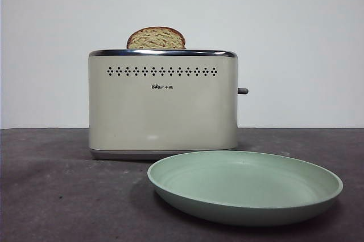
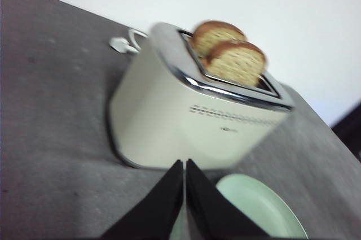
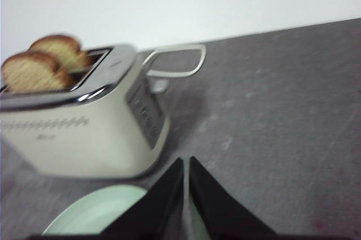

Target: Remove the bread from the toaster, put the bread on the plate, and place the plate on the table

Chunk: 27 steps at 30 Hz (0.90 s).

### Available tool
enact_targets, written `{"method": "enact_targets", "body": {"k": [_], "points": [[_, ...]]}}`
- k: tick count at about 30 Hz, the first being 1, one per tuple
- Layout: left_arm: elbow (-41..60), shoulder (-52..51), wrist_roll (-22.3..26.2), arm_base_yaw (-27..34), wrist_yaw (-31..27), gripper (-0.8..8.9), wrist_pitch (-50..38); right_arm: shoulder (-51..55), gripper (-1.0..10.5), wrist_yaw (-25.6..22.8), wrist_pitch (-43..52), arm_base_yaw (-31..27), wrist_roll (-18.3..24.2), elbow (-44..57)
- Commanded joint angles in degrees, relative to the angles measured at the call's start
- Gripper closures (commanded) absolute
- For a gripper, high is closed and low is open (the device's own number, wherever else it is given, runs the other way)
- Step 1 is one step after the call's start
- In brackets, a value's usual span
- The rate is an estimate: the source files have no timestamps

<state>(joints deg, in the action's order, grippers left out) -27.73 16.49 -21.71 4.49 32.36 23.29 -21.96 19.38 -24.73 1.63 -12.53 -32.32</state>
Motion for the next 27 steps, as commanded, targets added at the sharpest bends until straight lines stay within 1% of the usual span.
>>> {"method": "enact_targets", "body": {"k": [1, 3, 5, 9, 12, 14, 19, 21, 22, 23, 25, 27], "points": [[-4.6, 3.3, 7.2, 0.0, 3.2, 8.06, 2.6, -4.4, 9.4, 2.1, -4.5, 0.9, 5.9, -5.8], [-7.6, 5.8, 10.0, -0.2, 5.3, 8.06, 5.0, -7.6, 9.4, 3.0, -9.0, 1.9, 8.7, -9.6], [-10.1, 7.8, 11.7, -0.7, 6.8, 8.06, 7.2, -10.6, 9.4, 3.3, -13.5, 3.0, 11.1, -12.9], [-14.2, 11.3, 15.2, -2.5, 8.7, 8.06, 11.8, -14.9, 9.4, 3.3, -20.1, 5.6, 14.7, -17.0], [-16.3, 13.2, 17.2, -4.3, 8.9, 8.06, 14.9, -16.7, 9.4, 3.2, -22.6, 7.5, 16.3, -18.1], [-17.3, 14.2, 18.5, -5.4, 8.8, 8.06, 16.8, -17.3, 9.4, 3.1, -23.2, 8.4, 16.5, -18.2], [-17.8, 15.2, 18.7, -6.9, 8.8, 7.93, 17.4, -17.6, 9.4, 3.1, -23.1, 9.2, 16.4, -18.2], [-17.8, 15.2, 18.7, -6.9, 8.8, 7.36, 17.4, -17.6, 9.4, 3.1, -23.1, 9.2, 16.4, -18.2], [-17.8, 15.2, 18.7, -6.9, 8.8, 6.94, 17.4, -17.6, 9.2, 3.1, -23.1, 9.2, 16.4, -18.2], [-17.8, 15.2, 18.7, -6.9, 8.7, 6.33, 17.4, -17.6, 8.9, 3.1, -23.1, 9.2, 16.4, -18.2], [-17.8, 15.3, 18.7, -6.9, 8.5, 5.10, 17.4, -17.6, 7.8, 3.1, -23.1, 9.2, 15.9, -18.2], [-17.8, 15.3, 18.7, -6.9, 8.5, 4.40, 17.4, -17.6, 6.6, 3.0, -23.2, 9.2, 15.5, -18.2]]}}
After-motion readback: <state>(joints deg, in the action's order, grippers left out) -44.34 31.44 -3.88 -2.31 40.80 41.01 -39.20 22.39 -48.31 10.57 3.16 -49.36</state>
